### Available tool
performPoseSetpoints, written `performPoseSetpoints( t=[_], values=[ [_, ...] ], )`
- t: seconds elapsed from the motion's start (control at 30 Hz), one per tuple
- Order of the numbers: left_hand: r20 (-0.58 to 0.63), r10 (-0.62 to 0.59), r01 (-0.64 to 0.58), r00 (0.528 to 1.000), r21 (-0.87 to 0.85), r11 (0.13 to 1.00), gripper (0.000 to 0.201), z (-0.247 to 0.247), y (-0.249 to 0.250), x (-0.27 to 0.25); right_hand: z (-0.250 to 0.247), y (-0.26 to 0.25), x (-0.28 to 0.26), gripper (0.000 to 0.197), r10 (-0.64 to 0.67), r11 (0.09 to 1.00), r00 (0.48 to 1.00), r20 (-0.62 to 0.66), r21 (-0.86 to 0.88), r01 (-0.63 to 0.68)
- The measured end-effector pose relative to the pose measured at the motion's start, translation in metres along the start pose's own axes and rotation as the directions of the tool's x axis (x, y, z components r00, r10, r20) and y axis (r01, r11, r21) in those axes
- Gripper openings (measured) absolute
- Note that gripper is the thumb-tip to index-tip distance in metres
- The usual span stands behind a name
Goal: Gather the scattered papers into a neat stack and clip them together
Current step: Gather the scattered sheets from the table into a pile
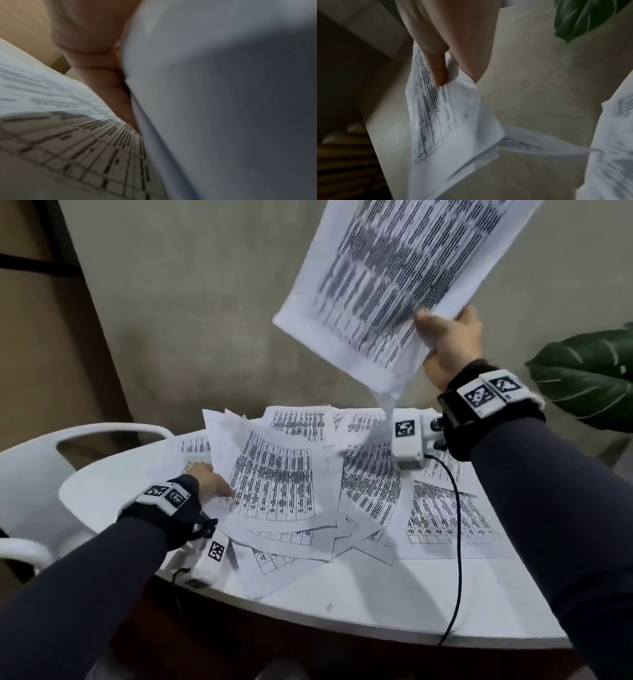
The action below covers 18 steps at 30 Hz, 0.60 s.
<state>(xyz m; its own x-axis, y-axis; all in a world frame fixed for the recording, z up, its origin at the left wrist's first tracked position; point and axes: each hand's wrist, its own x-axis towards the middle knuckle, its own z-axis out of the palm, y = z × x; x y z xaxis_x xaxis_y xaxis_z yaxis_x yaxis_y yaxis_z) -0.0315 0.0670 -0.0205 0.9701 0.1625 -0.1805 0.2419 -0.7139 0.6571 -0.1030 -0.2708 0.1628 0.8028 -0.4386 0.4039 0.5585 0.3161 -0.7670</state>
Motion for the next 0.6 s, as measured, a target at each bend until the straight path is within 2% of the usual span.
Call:
performPoseSetpoints(
  t=[0.03,0.1,0.13,0.2,0.23,0.27,0.3,0.33,0.37,0.4,0.43,0.47,0.5,0.53,0.57,0.6],
  values=[
    [-0.012,-0.003,0.003,1.000,0.031,1.000,0.059,0.000,0.003,-0.005,0.003,-0.006,0.004,0.032,-0.012,0.995,1.000,0.007,0.100,0.011],
    [-0.023,0.003,-0.001,1.000,0.083,0.997,0.055,0.001,0.006,-0.008,0.005,-0.011,0.016,0.033,0.036,0.983,0.999,-0.018,0.182,-0.032],
    [-0.016,0.001,0.001,1.000,0.078,0.997,0.055,0.002,0.006,-0.007,0.005,-0.012,0.017,0.043,0.085,0.986,0.996,-0.023,0.143,-0.081],
    [-0.010,0.000,0.001,1.000,0.076,0.997,0.058,0.002,0.006,-0.008,-0.008,0.004,0.032,0.085,0.220,0.974,0.973,-0.072,-0.031,-0.222],
    [-0.008,-0.008,0.008,1.000,0.079,0.997,0.058,0.002,0.006,-0.010,-0.017,0.015,0.034,0.085,0.273,0.949,0.958,-0.083,-0.139,-0.283],
    [-0.010,-0.009,0.010,1.000,0.081,0.997,0.056,0.002,0.006,-0.009,-0.026,0.022,0.029,0.063,0.325,0.908,0.941,-0.097,-0.246,-0.339],
    [-0.008,-0.004,0.005,1.000,0.081,0.997,0.056,0.002,0.005,-0.009,-0.037,0.033,0.026,0.033,0.381,0.832,0.912,-0.150,-0.376,-0.409],
    [-0.004,-0.007,0.007,1.000,0.077,0.997,0.056,0.002,0.004,-0.008,-0.048,0.042,0.018,0.015,0.394,0.717,0.891,-0.224,-0.532,-0.451],
    [-0.005,-0.005,0.005,1.000,0.075,0.997,0.054,0.002,0.005,-0.009,-0.065,0.055,0.015,0.015,0.399,0.562,0.878,-0.265,-0.686,-0.463],
    [-0.004,0.001,-0.001,1.000,0.075,0.997,0.051,0.002,0.004,-0.008,-0.078,0.068,0.009,0.028,0.416,0.409,0.872,-0.257,-0.804,-0.432],
    [0.000,-0.003,0.003,1.000,0.094,0.996,0.047,0.002,0.003,-0.007,-0.093,0.078,0.002,0.039,0.455,0.195,0.860,-0.230,-0.917,-0.349],
    [0.003,-0.004,0.003,1.000,0.105,0.994,0.043,0.002,0.003,-0.006,-0.099,0.084,-0.008,0.042,0.499,0.028,0.842,-0.204,-0.968,-0.250],
    [0.010,-0.004,0.003,1.000,0.120,0.993,0.040,0.002,0.003,-0.005,-0.104,0.092,-0.013,0.043,0.512,-0.097,0.839,-0.181,-0.983,-0.153],
    [0.013,0.000,-0.002,1.000,0.119,0.993,0.037,0.002,0.004,-0.006,-0.102,0.094,-0.025,0.044,0.499,-0.176,0.841,-0.210,-0.975,-0.139],
    [0.017,-0.003,0.001,1.000,0.116,0.993,0.039,0.002,0.004,-0.006,-0.099,0.096,-0.031,0.046,0.500,-0.221,0.816,-0.290,-0.954,-0.203],
    [0.016,-0.006,0.004,1.000,0.114,0.993,0.043,0.002,0.004,-0.006,-0.103,0.099,-0.034,0.048,0.479,-0.204,0.802,-0.358,-0.933,-0.295]
  ],
)
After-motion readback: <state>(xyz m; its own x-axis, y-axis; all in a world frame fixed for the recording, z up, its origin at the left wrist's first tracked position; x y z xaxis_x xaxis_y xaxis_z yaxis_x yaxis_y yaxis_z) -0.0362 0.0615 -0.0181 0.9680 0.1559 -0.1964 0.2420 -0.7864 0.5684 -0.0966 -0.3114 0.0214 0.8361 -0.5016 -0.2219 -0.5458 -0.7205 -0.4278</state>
